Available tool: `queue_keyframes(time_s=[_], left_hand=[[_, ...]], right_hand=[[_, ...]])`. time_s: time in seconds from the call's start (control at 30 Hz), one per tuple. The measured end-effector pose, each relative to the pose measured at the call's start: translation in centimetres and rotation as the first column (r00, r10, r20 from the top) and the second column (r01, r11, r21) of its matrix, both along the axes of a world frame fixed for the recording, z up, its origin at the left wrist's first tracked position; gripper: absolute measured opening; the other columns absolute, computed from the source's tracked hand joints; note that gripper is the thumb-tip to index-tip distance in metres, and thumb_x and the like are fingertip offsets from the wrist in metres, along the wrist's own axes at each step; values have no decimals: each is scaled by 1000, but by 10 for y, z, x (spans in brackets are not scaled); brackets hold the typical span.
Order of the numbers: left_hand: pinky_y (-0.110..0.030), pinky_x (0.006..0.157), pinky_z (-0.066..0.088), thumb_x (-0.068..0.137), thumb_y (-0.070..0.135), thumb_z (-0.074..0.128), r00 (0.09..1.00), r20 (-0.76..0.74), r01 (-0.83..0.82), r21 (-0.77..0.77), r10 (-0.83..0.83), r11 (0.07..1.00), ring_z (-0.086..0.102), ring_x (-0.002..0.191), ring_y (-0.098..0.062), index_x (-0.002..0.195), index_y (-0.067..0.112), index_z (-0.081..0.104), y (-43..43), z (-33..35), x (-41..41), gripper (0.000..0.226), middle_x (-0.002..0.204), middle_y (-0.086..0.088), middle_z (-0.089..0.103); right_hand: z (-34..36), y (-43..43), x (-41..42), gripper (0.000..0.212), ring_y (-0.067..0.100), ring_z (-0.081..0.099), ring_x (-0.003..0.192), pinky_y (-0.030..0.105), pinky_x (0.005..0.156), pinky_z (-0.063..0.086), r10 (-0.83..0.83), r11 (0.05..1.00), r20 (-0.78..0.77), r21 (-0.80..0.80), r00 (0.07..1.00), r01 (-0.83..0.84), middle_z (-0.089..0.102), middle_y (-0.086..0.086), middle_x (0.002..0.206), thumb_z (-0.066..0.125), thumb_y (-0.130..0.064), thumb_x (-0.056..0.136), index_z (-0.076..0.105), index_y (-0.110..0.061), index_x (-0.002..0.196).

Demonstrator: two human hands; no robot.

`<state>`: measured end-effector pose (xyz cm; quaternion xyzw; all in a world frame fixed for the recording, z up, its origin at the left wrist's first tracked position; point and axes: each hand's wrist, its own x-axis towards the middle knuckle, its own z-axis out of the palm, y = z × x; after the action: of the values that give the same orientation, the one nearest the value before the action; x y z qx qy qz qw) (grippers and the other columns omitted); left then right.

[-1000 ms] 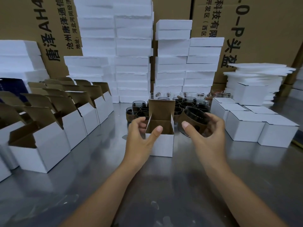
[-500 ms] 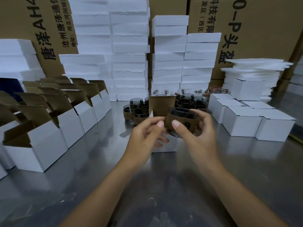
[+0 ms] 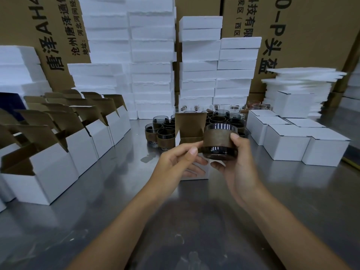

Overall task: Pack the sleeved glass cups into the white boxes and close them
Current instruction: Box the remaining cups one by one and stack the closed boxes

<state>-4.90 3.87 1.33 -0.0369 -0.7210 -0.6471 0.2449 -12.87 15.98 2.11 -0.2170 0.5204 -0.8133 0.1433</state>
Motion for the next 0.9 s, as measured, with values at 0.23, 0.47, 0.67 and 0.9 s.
queue_keyframes(time_s=[0.23,0.47,0.67,0.9], left_hand=[[-21,64,55,80,46,48,998,49,35,54,-38,998,71,73,-18,103,32,67,-1,-3,-1,33,85,-5,74],[-26,67,54,73,66,49,971,176,130,178,-161,975,71,80,-20,111,18,64,-4,-6,-5,63,85,-4,73],[-42,89,54,74,64,44,935,236,205,247,-264,947,65,102,-30,123,18,57,-3,-6,-7,68,115,-21,65],[-49,99,46,75,60,42,933,247,197,259,-262,946,59,108,-34,122,13,53,-3,-8,-6,67,127,-27,55]], right_hand=[[-2,-1,0,30,5,63,74,16,60,48,-44,999,-156,2,987,45,68,-8,77,58,-44,70,64,-22,90],[-8,-4,8,49,-7,62,82,7,67,45,-204,973,-454,-1,867,229,64,-17,91,75,-31,62,53,-32,106],[-15,-5,9,68,-1,54,104,6,77,42,-294,912,-596,60,747,407,51,-11,115,76,-48,56,45,-40,117],[-16,-5,6,76,-15,43,104,-3,82,32,-331,847,-746,35,578,531,37,-21,113,78,-38,59,50,-23,128]])
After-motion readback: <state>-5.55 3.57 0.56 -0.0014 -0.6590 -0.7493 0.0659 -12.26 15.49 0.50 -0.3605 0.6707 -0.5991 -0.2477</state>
